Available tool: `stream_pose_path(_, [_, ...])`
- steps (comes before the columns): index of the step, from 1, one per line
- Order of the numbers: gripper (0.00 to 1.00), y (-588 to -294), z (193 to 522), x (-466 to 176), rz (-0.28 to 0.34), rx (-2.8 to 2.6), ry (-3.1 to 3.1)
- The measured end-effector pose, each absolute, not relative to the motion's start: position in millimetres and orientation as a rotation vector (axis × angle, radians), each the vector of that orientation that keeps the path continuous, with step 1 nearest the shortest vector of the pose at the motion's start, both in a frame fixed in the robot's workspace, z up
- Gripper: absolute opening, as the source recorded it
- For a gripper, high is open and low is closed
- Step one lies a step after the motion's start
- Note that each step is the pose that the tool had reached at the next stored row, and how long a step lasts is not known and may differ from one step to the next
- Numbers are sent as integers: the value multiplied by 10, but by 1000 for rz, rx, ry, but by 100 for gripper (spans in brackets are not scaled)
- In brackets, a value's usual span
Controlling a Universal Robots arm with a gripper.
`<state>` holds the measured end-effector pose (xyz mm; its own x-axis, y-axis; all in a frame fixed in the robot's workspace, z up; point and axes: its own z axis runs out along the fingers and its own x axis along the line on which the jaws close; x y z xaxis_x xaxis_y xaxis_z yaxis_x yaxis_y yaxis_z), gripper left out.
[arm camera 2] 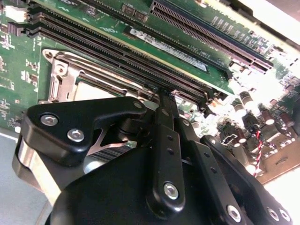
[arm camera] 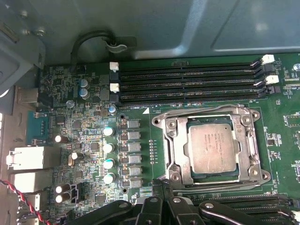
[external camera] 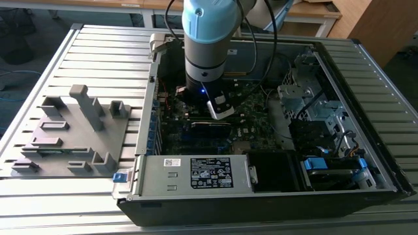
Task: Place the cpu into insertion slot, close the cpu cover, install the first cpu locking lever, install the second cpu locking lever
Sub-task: 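Install the second cpu locking lever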
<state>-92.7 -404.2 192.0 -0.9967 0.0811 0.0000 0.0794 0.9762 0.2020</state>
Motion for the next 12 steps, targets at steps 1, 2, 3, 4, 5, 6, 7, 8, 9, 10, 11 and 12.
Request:
stream_pose_path(1, [10, -4042, 1919, -928, 318, 126, 3115])
stream_pose_path(2, [10, -4042, 1919, -928, 318, 126, 3115])
stream_pose_path(3, [10, -4042, 1919, -928, 318, 126, 3115])
stream_pose_path(4, [10, -4042, 1919, -929, 318, 126, 3115])
stream_pose_path(5, [10, -4042, 1919, -929, 318, 126, 3115])
stream_pose_path(6, [10, -4041, 1919, -931, 318, 126, 3115])
stream_pose_path(7, [10, -4041, 1918, -934, 318, 127, 3114])
stream_pose_path(8, [10, -4041, 1919, -937, 318, 127, 3115])
stream_pose_path(9, [10, -4041, 1918, -940, 318, 127, 3115])
stream_pose_path(10, [10, -4042, 1919, -944, 318, 127, 3115])
stream_pose_path(11, [10, -4042, 1919, -946, 318, 127, 3115])
stream_pose_path(12, [10, -4042, 1919, -949, 318, 127, 3115])
